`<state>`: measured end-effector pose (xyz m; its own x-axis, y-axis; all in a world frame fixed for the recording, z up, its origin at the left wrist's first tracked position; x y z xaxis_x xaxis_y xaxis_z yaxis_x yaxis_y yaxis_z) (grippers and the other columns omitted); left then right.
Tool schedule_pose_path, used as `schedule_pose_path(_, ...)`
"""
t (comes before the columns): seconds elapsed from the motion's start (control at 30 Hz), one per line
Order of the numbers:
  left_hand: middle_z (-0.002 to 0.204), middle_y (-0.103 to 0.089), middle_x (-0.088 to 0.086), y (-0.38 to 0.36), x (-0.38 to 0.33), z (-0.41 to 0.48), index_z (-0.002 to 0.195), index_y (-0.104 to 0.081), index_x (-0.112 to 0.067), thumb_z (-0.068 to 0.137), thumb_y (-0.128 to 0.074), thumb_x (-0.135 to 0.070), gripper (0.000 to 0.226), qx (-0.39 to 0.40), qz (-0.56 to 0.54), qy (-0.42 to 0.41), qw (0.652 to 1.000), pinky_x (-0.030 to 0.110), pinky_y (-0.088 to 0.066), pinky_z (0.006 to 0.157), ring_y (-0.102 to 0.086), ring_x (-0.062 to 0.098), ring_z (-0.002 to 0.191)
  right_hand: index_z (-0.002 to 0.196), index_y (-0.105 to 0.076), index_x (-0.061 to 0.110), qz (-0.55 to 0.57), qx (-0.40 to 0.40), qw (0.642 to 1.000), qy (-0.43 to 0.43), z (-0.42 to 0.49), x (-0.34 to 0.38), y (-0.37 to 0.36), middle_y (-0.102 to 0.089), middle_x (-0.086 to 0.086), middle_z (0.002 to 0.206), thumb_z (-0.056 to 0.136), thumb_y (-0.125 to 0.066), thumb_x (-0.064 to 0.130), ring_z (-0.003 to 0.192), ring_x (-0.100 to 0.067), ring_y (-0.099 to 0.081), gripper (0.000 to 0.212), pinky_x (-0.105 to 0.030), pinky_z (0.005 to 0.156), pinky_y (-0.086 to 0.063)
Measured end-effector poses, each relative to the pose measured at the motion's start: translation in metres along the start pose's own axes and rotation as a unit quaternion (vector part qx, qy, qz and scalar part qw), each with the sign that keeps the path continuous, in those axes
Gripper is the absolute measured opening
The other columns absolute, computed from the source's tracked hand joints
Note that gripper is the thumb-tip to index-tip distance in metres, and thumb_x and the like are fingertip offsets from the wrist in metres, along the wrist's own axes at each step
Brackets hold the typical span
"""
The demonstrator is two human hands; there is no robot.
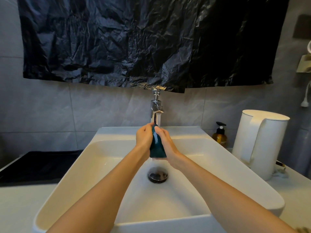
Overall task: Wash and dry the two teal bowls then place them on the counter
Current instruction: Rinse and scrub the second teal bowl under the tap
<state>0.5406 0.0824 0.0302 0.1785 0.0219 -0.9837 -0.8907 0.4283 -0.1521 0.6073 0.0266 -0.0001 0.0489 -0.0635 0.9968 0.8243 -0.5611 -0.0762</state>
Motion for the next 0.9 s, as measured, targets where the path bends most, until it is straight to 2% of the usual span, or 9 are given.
schedule_pose_path(0.13, 0.108, -0.059, 0.003, -0.019, -0.004, -0.01, 0.116, -0.054, -0.022, 0.101, -0.036, -0.035, 0.026, 0.057, 0.083, -0.102, 0.99, 0.025, -0.047, 0.072, -0.058, 0.014, 0.094, 0.112, -0.061, 0.024, 0.148, 0.031, 0.98, -0.127, 0.0, -0.015, -0.012, -0.06, -0.006, 0.115, 0.073, -0.055, 0.075, 0.106, -0.023, -0.056, 0.065, -0.041, 0.087, -0.046)
schedule_pose_path(0.23, 0.104, -0.056, -0.005, -0.024, -0.008, -0.017, 0.117, -0.052, -0.027, 0.102, -0.035, -0.033, 0.023, 0.078, 0.124, -0.16, 0.976, 0.025, -0.047, 0.078, -0.056, 0.01, 0.094, 0.115, -0.062, 0.024, 0.206, 0.014, 0.961, -0.182, -0.009, -0.02, 0.002, -0.062, -0.008, 0.115, 0.078, -0.05, 0.072, 0.108, -0.025, -0.054, 0.062, -0.042, 0.082, -0.047)
schedule_pose_path(0.37, 0.101, -0.059, -0.009, -0.025, -0.017, -0.022, 0.115, -0.056, -0.028, 0.103, -0.034, -0.026, 0.025, 0.06, 0.117, -0.208, 0.969, 0.02, -0.048, 0.074, -0.057, 0.005, 0.094, 0.102, -0.061, 0.019, 0.181, 0.024, 0.973, -0.139, -0.009, -0.008, 0.002, -0.061, -0.005, 0.093, 0.09, -0.045, 0.058, 0.087, -0.016, -0.056, 0.044, -0.028, 0.068, -0.046)
schedule_pose_path(0.43, 0.108, -0.062, -0.001, -0.015, -0.014, -0.011, 0.117, -0.058, -0.025, 0.103, -0.033, -0.026, 0.029, 0.014, 0.109, -0.162, 0.981, 0.027, -0.051, 0.08, -0.059, 0.014, 0.096, 0.103, -0.058, 0.022, 0.114, -0.006, 0.986, -0.126, -0.004, -0.01, 0.005, -0.061, -0.006, 0.095, 0.09, -0.042, 0.057, 0.085, -0.018, -0.057, 0.041, -0.027, 0.065, -0.047)
schedule_pose_path(0.5, 0.111, -0.062, 0.003, -0.005, -0.007, 0.0, 0.119, -0.059, -0.02, 0.102, -0.032, -0.027, 0.033, -0.011, 0.113, -0.1, 0.989, 0.033, -0.051, 0.085, -0.059, 0.02, 0.098, 0.113, -0.051, 0.032, 0.046, -0.049, 0.995, -0.074, 0.004, -0.007, 0.005, -0.06, -0.009, 0.11, 0.088, -0.041, 0.058, 0.095, -0.023, -0.058, 0.037, -0.035, 0.074, -0.052)
schedule_pose_path(0.57, 0.104, -0.066, 0.005, -0.007, -0.008, -0.003, 0.113, -0.063, -0.018, 0.102, -0.034, -0.03, 0.033, 0.011, 0.133, -0.117, 0.984, 0.026, -0.049, 0.075, -0.061, 0.02, 0.093, 0.109, -0.054, 0.037, 0.044, -0.073, 0.994, -0.075, 0.005, -0.011, 0.001, -0.061, -0.009, 0.114, 0.072, -0.046, 0.067, 0.1, -0.027, -0.06, 0.048, -0.043, 0.082, -0.053)
schedule_pose_path(0.7, 0.115, -0.063, -0.006, -0.027, -0.014, -0.028, 0.128, -0.058, -0.022, 0.102, -0.038, -0.027, 0.033, 0.063, 0.176, -0.211, 0.959, 0.019, -0.044, 0.082, -0.057, 0.011, 0.104, 0.101, -0.064, 0.019, 0.156, -0.056, 0.978, -0.128, 0.003, -0.016, 0.006, -0.064, -0.003, 0.095, 0.083, -0.045, 0.061, 0.094, -0.018, -0.058, 0.049, -0.03, 0.069, -0.046)
schedule_pose_path(0.8, 0.11, -0.061, -0.006, -0.029, -0.015, -0.025, 0.127, -0.057, -0.024, 0.102, -0.035, -0.027, 0.033, 0.051, 0.208, -0.218, 0.952, 0.019, -0.044, 0.079, -0.057, 0.011, 0.1, 0.105, -0.064, 0.024, 0.096, -0.076, 0.984, -0.133, 0.002, -0.013, 0.02, -0.068, -0.006, 0.1, 0.08, -0.044, 0.062, 0.093, -0.022, -0.061, 0.05, -0.034, 0.072, -0.051)
schedule_pose_path(0.9, 0.106, -0.066, 0.003, -0.013, -0.007, -0.001, 0.114, -0.063, -0.021, 0.102, -0.034, -0.026, 0.032, 0.026, 0.163, -0.133, 0.977, 0.022, -0.045, 0.069, -0.059, 0.014, 0.089, 0.112, -0.056, 0.036, -0.033, -0.08, 0.995, -0.042, 0.009, -0.003, 0.015, -0.064, -0.007, 0.111, 0.077, -0.042, 0.062, 0.098, -0.025, -0.06, 0.046, -0.043, 0.087, -0.052)
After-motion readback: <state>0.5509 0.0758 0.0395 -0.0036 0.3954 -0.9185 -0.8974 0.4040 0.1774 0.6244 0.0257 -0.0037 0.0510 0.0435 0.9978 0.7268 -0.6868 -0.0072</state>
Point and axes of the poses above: each hand's wrist, its own z-axis towards the middle knuckle, its own y-axis out of the back of the hand, x = y × z, the point moved 9 cm from there along z, towards the middle knuckle
